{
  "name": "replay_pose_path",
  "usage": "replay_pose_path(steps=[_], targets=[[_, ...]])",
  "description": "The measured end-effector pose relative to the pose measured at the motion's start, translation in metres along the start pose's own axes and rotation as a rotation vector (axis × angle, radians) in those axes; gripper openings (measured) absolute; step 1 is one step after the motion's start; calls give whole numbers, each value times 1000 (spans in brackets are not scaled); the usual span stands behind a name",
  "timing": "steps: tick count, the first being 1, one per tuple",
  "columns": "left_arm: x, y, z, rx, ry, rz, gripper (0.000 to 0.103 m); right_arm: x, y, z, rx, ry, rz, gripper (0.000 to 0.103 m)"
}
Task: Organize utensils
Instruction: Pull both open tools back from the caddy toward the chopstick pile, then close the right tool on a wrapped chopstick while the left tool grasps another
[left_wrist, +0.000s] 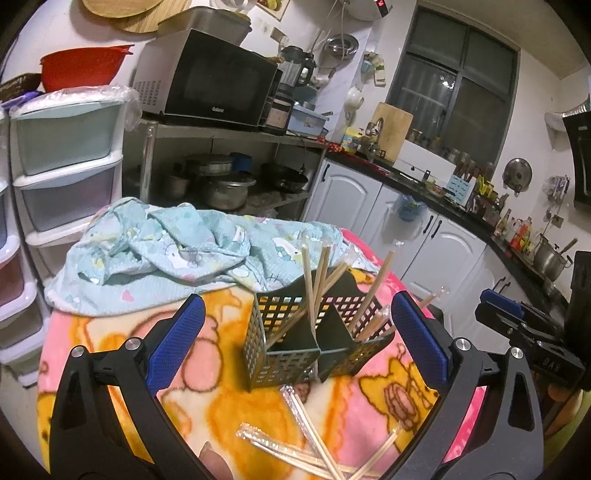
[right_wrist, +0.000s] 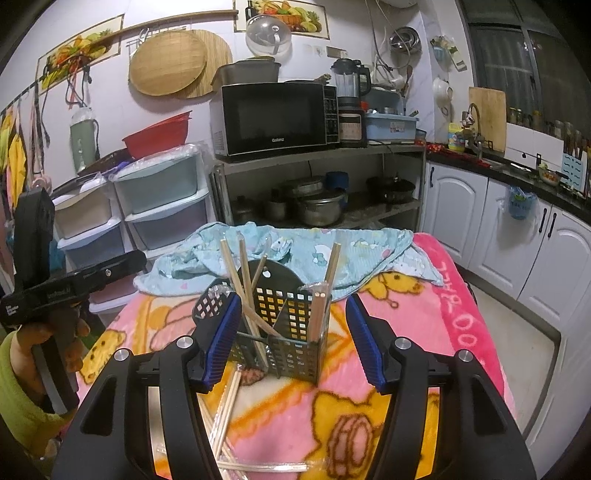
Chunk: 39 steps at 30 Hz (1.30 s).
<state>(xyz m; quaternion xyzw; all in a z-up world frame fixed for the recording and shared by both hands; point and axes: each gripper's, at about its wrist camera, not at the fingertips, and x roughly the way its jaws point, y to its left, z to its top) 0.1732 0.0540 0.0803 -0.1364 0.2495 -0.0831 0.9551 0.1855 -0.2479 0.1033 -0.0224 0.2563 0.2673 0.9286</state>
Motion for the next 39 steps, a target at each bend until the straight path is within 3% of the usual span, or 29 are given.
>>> replay_pose_path(steps=[21,39], targets=[[3,5,-36,-7,91,10,93,8,-5,-43,-1,107,-21,56],[36,12,-93,-17,270,21,93,27,-13,-107,-21,255,-77,56]])
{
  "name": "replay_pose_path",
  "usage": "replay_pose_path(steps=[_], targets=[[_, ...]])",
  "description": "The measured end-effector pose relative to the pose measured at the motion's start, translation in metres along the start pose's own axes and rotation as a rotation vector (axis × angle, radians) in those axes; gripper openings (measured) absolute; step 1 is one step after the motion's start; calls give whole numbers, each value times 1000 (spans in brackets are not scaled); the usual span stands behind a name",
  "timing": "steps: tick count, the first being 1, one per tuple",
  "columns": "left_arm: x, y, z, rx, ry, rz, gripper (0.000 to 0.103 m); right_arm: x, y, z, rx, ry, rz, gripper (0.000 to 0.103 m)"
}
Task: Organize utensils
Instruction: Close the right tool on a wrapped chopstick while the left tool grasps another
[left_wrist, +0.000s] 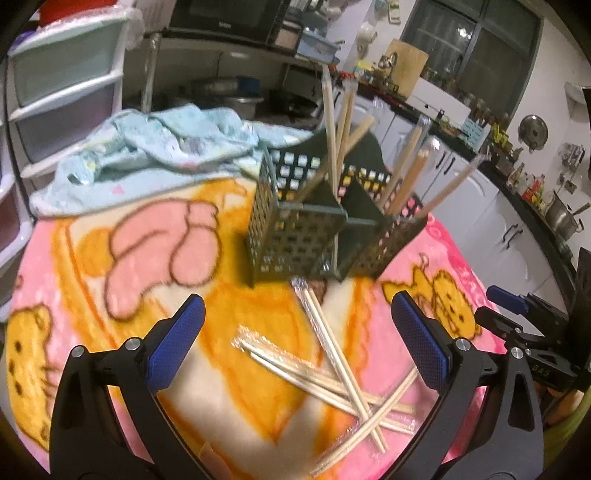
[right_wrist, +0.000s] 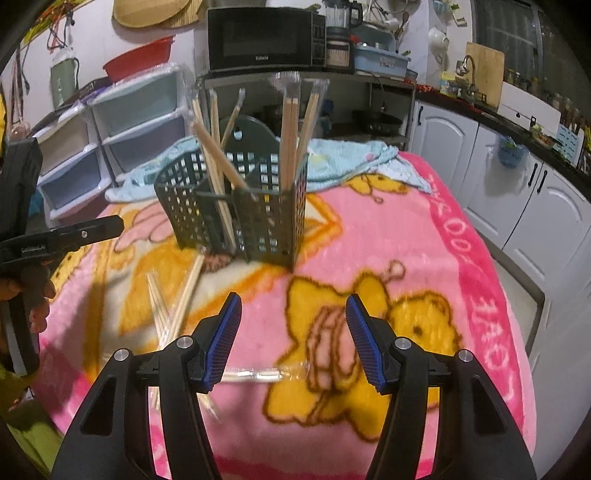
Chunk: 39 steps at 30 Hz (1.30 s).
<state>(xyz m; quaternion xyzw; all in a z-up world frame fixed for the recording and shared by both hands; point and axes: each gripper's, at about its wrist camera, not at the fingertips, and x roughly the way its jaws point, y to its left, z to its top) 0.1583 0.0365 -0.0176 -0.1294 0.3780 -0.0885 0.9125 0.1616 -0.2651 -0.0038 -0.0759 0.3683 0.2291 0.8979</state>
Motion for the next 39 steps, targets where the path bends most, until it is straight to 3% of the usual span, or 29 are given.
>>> replay_pose_path(steps=[13,17,27,39], targets=[[53,-15,-12,20,128,-28,91,35,-8,-36,32,134,1,56],[68,-17,-10,24,156,-25,77,45,-14,-44,68,166,22,53],[106,-21,-6,10,233,-16,57,68,-24,-53,143,224,95,36],[121,-17,-4,32,264,91,25,71,-15,-54,102,218,125,4]])
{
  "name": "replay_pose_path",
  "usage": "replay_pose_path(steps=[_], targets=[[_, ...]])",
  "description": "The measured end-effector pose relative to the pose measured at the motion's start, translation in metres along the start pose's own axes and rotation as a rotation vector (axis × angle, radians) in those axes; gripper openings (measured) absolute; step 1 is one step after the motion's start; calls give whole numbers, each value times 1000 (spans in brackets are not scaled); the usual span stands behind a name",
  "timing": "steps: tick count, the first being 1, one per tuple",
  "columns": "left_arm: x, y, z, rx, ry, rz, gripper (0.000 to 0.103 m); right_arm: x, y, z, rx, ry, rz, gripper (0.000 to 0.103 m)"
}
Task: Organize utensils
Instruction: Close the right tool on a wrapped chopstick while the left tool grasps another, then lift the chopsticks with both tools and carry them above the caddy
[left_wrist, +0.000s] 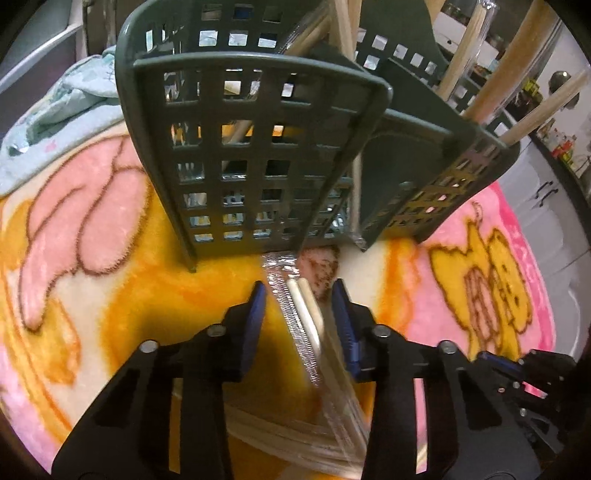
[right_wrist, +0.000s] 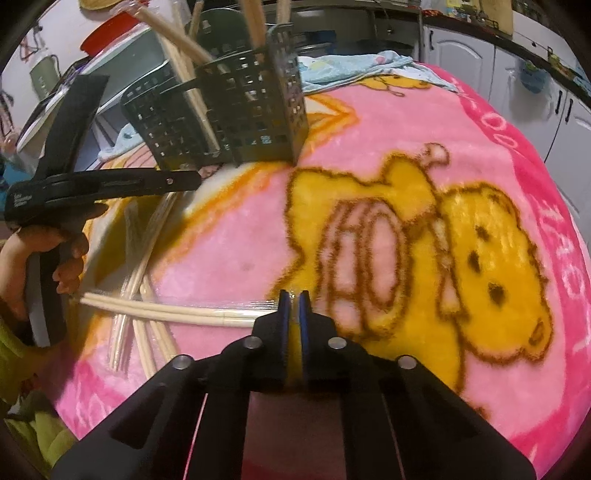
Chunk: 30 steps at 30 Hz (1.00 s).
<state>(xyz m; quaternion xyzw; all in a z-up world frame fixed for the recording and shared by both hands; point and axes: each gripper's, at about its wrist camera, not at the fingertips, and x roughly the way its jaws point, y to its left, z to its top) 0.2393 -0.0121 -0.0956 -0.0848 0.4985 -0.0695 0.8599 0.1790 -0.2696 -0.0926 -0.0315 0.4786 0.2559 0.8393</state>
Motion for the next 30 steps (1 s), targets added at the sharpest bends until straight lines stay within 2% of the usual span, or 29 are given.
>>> replay_pose_path(steps=[5,10,12,19,30], targets=[[0,5,7,7,10,18,14,-1,2,0,-4,-5,-3,2],[-10,20,8,-19,5,-22,7,-8,4,3,-12,-27,-3,2],[-20,24,9,-22,-24,-40,4,-13,5,5,-17,-43,-3,2],[-64,35,11,-13,-131,-94,3,-35,16,16,-48,-117,5,2],[-128,20,20,-14,-316,-142,3,-80,45,38,-126,-246,27,2]])
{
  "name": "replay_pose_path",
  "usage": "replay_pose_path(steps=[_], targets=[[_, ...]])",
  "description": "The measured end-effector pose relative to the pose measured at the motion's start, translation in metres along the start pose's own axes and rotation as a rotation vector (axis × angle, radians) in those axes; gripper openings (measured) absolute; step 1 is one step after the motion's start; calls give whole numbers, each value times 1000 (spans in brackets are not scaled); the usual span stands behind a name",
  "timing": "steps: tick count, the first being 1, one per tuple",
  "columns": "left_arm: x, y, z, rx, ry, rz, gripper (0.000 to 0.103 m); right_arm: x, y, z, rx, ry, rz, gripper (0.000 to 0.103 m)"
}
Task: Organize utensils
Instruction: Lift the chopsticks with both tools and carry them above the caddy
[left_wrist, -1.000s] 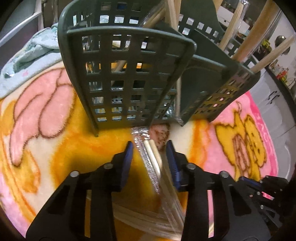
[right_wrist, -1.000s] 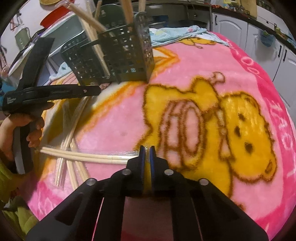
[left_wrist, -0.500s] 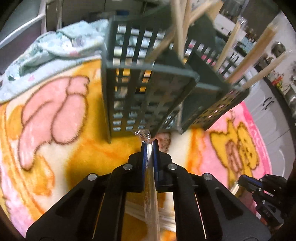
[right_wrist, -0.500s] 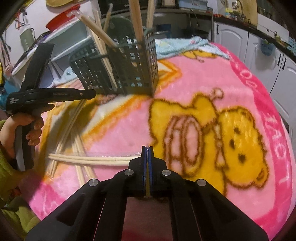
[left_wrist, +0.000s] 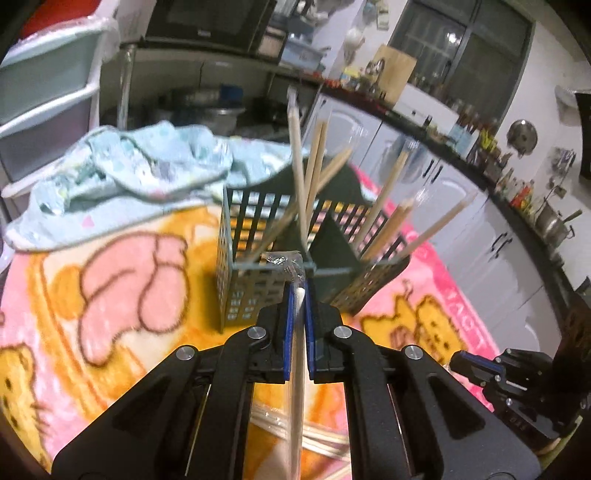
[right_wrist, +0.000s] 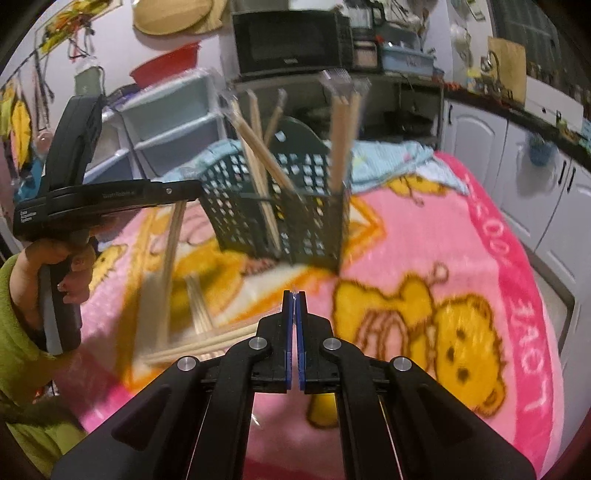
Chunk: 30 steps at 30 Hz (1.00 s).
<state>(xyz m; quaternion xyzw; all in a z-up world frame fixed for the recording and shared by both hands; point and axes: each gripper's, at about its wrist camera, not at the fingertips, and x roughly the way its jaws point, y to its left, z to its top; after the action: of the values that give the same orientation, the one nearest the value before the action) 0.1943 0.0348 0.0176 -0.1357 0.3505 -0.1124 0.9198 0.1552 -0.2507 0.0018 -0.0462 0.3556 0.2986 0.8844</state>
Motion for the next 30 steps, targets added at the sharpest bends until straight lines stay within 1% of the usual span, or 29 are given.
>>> replay_pose_path(steps=[1,5,12,19,24,30], targets=[[1,-6,0,2,-9,-1,3,-4,3,3,-9,-13,2,2],[-14,-13,6,7,-57,-16,3,-16,16,14,-42,-56,14,2],[-40,-26,17,46,-139,-26,3,-33,33,31,-84,-111,23,2],[-52,-36,24,79,-178,-37,3,-53,45,45,-116,-174,26,2],[-59,-41,30,91,-203,-46,3,-66,46,52,-129,-212,21,2],[-70,-49,40,111,-242,-61,3,-87,46,68,-141,-282,6,2]])
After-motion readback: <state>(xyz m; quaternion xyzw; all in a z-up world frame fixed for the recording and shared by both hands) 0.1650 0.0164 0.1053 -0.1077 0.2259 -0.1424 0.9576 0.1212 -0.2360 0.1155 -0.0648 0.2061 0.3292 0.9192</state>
